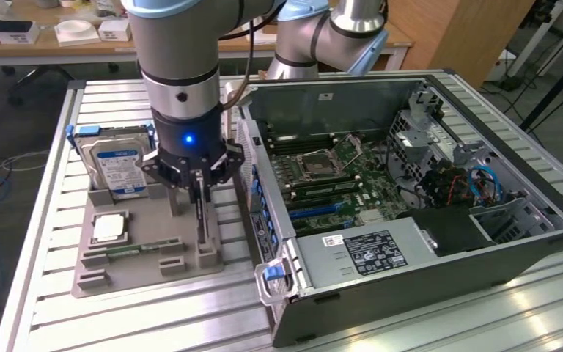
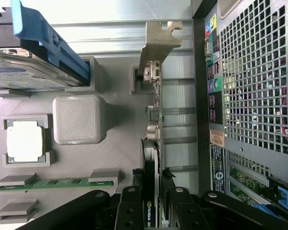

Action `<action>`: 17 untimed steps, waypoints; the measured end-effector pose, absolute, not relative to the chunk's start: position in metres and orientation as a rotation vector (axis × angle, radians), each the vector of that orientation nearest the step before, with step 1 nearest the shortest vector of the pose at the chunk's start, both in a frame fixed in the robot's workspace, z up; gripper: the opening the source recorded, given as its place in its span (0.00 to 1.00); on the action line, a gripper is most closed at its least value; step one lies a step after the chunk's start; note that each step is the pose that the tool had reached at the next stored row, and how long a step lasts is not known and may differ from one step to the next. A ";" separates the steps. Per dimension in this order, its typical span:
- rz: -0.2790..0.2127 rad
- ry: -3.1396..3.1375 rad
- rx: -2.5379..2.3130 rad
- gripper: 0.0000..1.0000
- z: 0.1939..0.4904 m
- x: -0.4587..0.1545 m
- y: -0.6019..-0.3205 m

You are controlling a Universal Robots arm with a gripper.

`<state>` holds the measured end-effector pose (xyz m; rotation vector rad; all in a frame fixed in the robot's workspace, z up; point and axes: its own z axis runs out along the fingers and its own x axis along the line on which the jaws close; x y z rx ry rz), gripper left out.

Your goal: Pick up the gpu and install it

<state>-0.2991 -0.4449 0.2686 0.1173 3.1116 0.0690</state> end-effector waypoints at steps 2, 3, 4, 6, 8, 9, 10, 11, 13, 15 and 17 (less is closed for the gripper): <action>0.069 3.112 0.117 0.26 0.270 -0.299 -0.445; 0.069 3.111 0.117 0.26 0.270 -0.299 -0.445; 0.069 3.111 0.117 0.26 0.271 -0.299 -0.445; 0.069 3.112 0.117 0.26 0.271 -0.299 -0.445; 0.069 3.112 0.117 0.26 0.273 -0.299 -0.445; 0.069 3.112 0.117 0.26 0.274 -0.299 -0.445; 0.069 3.112 0.117 0.26 0.275 -0.299 -0.445; 0.069 3.112 0.117 0.26 0.277 -0.299 -0.445; 0.069 3.112 0.117 0.26 0.279 -0.299 -0.445; 0.069 3.112 0.117 0.26 0.282 -0.299 -0.445; 0.069 3.111 0.117 0.26 0.284 -0.299 -0.445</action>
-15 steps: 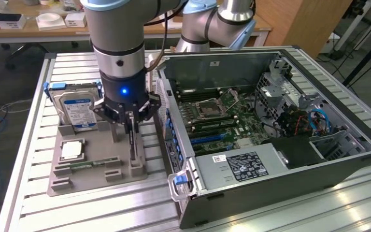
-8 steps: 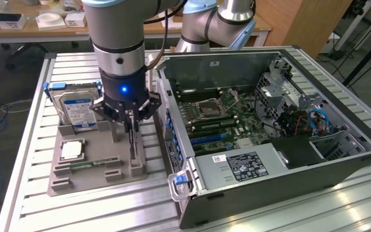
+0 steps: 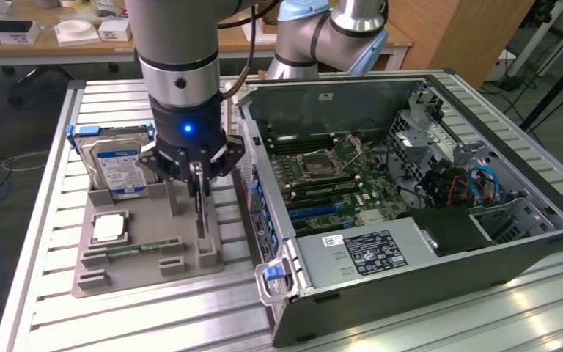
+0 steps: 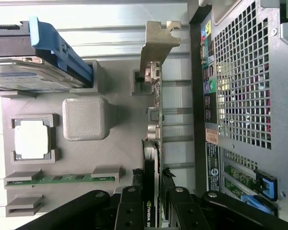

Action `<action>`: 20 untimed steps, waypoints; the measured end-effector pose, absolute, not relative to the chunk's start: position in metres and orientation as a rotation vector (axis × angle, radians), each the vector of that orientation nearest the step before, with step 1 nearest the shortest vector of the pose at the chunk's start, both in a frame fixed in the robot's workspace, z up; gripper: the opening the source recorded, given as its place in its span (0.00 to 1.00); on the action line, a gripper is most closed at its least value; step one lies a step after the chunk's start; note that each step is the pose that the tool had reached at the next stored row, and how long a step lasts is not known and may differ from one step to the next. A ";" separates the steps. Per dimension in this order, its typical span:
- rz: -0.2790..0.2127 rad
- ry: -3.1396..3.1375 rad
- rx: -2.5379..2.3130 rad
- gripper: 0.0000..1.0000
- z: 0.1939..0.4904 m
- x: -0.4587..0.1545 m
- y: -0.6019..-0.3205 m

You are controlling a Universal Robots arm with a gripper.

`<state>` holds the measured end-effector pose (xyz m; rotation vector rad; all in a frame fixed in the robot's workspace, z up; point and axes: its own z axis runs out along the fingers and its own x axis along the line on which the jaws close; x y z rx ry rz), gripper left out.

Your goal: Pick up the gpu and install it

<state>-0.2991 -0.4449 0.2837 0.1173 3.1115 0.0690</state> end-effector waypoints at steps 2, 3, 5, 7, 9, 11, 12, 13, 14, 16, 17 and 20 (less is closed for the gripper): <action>0.069 3.112 0.117 0.26 0.286 -0.299 -0.445; 0.069 3.112 0.117 0.26 0.287 -0.299 -0.445; 0.069 3.112 0.117 0.26 0.289 -0.299 -0.445; 0.069 3.112 0.117 0.26 0.290 -0.299 -0.445; 0.069 3.112 0.117 0.26 0.292 -0.299 -0.445; 0.069 3.112 0.117 0.26 0.293 -0.299 -0.445; 0.069 3.112 0.117 0.26 0.294 -0.299 -0.445; 0.069 3.111 0.117 0.26 0.295 -0.299 -0.445; 0.069 3.111 0.117 0.26 0.296 -0.299 -0.445; 0.069 3.112 0.117 0.26 0.298 -0.299 -0.445; 0.069 3.112 0.117 0.26 0.299 -0.299 -0.445; 0.069 3.112 0.117 0.26 0.303 -0.299 -0.445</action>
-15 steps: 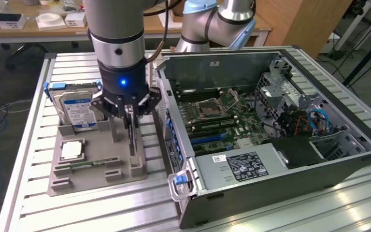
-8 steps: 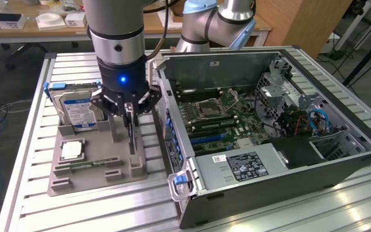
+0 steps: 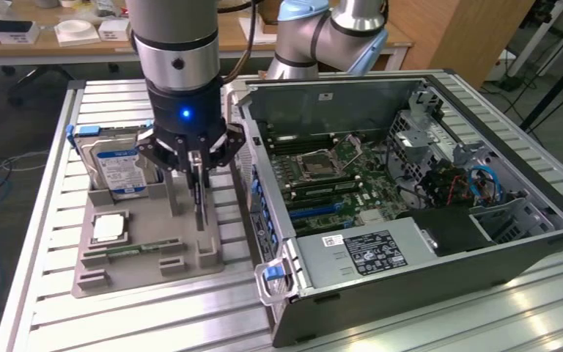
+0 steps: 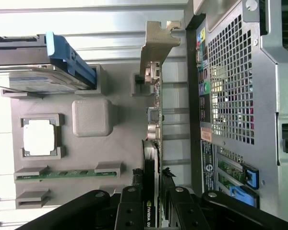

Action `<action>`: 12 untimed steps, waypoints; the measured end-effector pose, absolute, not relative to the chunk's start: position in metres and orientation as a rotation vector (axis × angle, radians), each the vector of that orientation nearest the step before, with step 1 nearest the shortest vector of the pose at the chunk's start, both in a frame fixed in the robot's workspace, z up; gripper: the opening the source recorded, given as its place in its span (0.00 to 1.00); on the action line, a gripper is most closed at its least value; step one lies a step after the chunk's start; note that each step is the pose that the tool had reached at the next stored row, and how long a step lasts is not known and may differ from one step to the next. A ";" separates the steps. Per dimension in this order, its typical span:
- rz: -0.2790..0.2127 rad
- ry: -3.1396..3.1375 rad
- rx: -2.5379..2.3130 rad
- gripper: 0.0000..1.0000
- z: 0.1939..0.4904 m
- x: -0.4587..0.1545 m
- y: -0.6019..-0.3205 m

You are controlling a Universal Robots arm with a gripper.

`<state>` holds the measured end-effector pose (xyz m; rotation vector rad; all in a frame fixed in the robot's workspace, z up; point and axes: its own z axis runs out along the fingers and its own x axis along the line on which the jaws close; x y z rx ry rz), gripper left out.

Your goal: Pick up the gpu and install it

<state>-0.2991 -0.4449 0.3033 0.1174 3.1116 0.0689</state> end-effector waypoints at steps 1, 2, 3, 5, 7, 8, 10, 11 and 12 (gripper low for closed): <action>0.069 3.112 0.117 0.26 0.305 -0.299 -0.445; 0.069 3.111 0.117 0.26 0.306 -0.299 -0.445; 0.069 3.112 0.117 0.26 0.308 -0.299 -0.445; 0.069 3.112 0.117 0.26 0.312 -0.299 -0.445; 0.069 3.111 0.117 0.26 0.316 -0.299 -0.445; 0.069 3.112 0.117 0.26 0.318 -0.299 -0.445; 0.069 3.112 0.117 0.26 0.324 -0.299 -0.445; 0.069 3.112 0.117 0.26 0.326 -0.299 -0.445; 0.069 3.112 0.117 0.26 0.329 -0.299 -0.445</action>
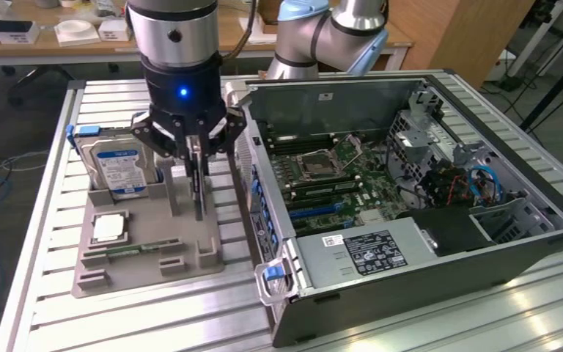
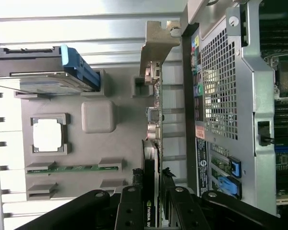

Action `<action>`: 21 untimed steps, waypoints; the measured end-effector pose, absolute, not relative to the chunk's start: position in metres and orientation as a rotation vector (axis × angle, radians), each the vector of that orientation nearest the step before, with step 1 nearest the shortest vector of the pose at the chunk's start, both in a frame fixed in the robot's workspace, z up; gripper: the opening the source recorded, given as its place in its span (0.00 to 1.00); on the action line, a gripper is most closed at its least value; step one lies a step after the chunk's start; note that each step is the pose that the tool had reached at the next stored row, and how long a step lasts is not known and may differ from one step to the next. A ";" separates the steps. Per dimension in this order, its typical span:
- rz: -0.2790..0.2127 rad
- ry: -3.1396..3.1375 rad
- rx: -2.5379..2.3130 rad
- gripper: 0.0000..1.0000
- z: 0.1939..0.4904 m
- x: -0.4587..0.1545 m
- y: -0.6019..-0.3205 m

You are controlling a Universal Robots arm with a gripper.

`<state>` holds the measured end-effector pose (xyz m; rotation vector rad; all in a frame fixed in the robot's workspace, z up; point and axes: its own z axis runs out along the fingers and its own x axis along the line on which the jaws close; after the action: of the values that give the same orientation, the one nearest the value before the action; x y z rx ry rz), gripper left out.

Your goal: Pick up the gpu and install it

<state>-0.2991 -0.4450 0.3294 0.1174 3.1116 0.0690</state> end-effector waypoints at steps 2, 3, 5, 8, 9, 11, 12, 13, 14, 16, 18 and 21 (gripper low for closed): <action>0.069 3.112 0.117 0.26 0.335 -0.299 -0.445; 0.069 3.111 0.117 0.26 0.338 -0.299 -0.445; 0.069 3.111 0.118 0.26 0.346 -0.299 -0.445; 0.069 3.111 0.118 0.26 0.358 -0.299 -0.445; 0.069 3.111 0.118 0.26 0.362 -0.299 -0.445; 0.069 3.111 0.118 0.26 0.370 -0.299 -0.445; 0.069 3.111 0.118 0.26 0.374 -0.299 -0.445; 0.069 3.111 0.119 0.26 0.379 -0.299 -0.445; 0.069 3.112 0.119 0.26 0.383 -0.299 -0.445; 0.069 3.111 0.119 0.26 0.390 -0.299 -0.445; 0.069 3.111 0.119 0.26 0.398 -0.299 -0.445; 0.069 3.111 0.119 0.26 0.410 -0.299 -0.445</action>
<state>-0.2991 -0.4450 0.4104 0.1194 3.1115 0.0688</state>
